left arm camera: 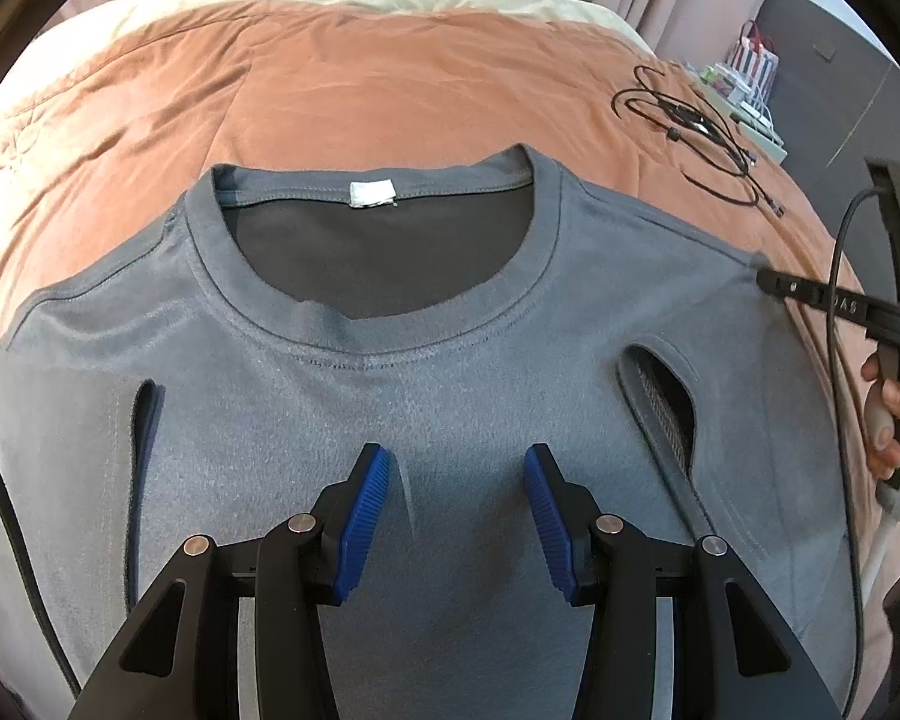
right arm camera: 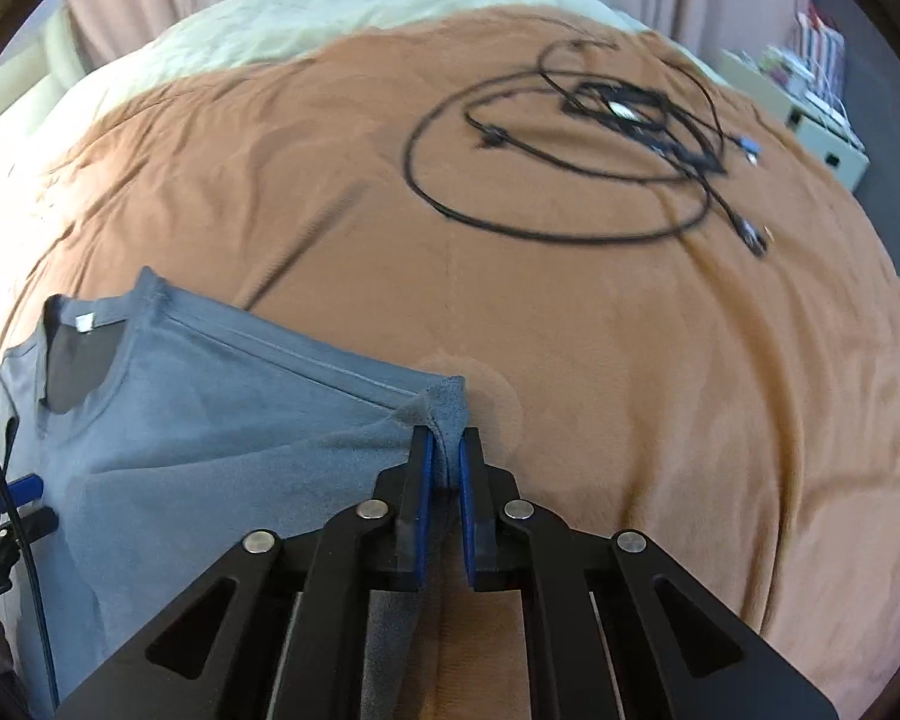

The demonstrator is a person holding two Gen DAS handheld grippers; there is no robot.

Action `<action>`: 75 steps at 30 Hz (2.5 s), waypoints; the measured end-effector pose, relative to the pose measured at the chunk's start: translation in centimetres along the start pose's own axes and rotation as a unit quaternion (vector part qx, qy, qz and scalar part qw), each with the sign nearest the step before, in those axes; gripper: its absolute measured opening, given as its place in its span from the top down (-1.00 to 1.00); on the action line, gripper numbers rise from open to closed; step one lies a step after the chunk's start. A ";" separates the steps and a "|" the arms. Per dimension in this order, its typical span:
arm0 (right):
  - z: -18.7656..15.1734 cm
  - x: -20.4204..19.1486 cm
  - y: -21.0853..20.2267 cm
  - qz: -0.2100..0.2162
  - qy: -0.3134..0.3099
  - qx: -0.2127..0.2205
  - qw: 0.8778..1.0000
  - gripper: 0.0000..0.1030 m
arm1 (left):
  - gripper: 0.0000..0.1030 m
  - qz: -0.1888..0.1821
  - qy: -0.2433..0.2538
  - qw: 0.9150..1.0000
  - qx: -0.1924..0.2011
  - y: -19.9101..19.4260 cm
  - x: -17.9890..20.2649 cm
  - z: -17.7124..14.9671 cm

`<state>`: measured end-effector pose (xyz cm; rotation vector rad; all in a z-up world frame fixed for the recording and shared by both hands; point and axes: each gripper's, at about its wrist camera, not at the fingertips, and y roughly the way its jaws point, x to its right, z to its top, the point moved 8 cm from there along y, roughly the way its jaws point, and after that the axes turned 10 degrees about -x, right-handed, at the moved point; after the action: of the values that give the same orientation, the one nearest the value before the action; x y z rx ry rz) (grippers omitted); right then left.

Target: Fold small clothes

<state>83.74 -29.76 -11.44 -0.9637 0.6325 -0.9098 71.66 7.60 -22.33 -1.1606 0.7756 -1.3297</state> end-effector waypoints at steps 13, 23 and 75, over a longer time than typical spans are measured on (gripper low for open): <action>-0.3 -0.4 -1.4 0.013 0.009 0.001 1.000 0.77 | 0.04 -0.026 0.021 0.999 0.037 -1.4 4.6 3.0; -0.2 0.8 0.4 -0.025 0.014 -0.010 1.000 0.71 | 0.04 0.035 0.047 0.998 -0.009 3.0 4.8 3.6; -31.9 -7.3 -32.7 0.000 0.037 0.125 0.991 -0.84 | -0.89 0.021 -0.021 0.983 0.181 -32.2 -6.5 -22.1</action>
<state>43.03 -45.41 3.92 -0.7080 0.5666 -1.0023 39.77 13.96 0.29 -0.8746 0.4975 -1.3407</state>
